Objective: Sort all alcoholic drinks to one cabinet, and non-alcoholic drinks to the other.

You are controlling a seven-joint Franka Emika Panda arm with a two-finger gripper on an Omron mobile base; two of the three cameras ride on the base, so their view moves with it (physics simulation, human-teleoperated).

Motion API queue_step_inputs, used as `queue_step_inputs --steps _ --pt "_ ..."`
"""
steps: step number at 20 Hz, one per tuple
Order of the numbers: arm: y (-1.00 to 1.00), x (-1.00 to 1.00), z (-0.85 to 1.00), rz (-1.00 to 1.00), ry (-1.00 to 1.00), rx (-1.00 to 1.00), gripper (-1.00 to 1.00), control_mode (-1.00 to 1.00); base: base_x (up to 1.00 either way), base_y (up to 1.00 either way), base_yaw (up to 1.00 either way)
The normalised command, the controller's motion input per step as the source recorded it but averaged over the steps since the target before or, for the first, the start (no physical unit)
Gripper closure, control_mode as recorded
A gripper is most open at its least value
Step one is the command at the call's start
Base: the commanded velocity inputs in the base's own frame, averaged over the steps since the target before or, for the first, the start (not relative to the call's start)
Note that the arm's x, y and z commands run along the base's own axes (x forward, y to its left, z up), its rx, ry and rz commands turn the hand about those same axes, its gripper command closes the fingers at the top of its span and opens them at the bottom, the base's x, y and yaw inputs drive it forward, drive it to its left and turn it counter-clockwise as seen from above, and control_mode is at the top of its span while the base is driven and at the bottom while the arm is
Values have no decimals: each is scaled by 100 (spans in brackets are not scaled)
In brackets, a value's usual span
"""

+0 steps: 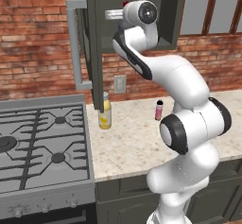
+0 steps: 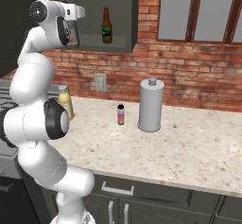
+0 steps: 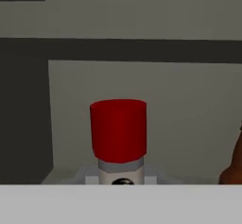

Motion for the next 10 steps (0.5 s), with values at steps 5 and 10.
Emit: queue_step_inputs --steps 5,10 --pt "-4 20 4 0 -6 1 100 -100 0 0 0" --pt "0 12 4 0 -6 1 100 -100 0 0 0"
